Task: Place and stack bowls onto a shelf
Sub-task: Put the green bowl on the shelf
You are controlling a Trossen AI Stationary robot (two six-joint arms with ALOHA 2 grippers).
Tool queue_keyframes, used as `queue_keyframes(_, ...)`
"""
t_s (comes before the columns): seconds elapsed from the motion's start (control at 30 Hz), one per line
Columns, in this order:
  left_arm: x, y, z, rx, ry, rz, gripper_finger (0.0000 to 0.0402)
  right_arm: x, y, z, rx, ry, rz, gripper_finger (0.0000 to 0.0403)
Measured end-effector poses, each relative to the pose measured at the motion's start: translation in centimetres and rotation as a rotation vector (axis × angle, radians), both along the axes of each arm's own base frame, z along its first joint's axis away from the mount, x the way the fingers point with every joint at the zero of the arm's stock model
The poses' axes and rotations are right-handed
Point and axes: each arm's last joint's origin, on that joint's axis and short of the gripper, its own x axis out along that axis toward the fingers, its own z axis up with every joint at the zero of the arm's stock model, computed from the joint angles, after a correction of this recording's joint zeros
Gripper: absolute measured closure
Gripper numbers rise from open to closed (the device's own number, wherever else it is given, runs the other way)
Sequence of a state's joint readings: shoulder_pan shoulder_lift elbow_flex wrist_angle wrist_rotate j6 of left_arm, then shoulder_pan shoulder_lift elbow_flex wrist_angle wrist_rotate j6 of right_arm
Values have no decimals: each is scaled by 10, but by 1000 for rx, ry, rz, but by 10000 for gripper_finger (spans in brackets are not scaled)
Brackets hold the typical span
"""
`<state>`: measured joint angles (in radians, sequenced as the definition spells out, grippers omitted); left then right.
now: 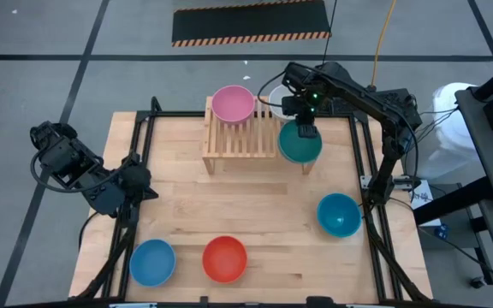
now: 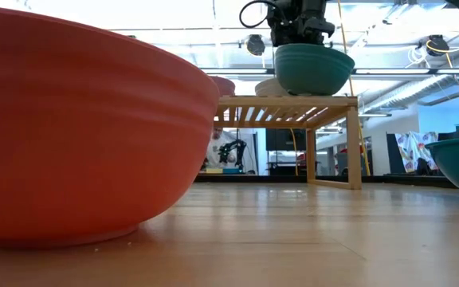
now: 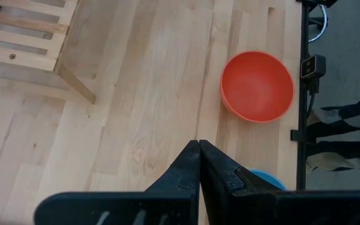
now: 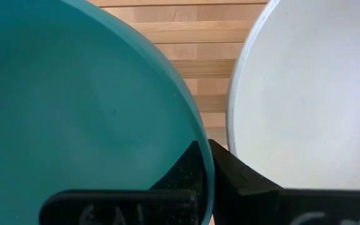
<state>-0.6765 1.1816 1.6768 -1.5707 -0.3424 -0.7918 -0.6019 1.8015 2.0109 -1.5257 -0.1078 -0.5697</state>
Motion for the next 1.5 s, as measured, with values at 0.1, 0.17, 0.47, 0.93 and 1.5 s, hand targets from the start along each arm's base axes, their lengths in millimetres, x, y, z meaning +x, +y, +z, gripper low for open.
queue_keyframes(0.1,0,0,0,0,0,0,394,-1,-2,0,-1,-3,-8,403)
queue_keyframes(0.17,0,0,0,0,0,0,394,-2,-4,0,0,-2,-17,403)
queue_keyframes(0.47,0,0,0,-1,0,1,394,-2,5,-1,72,9,-15,403)
queue_keyframes(0.93,0,0,0,-9,0,13,394,1,10,-1,67,9,42,403)
queue_keyframes(1.5,0,0,0,-13,1,19,394,4,8,0,50,-18,32,400)
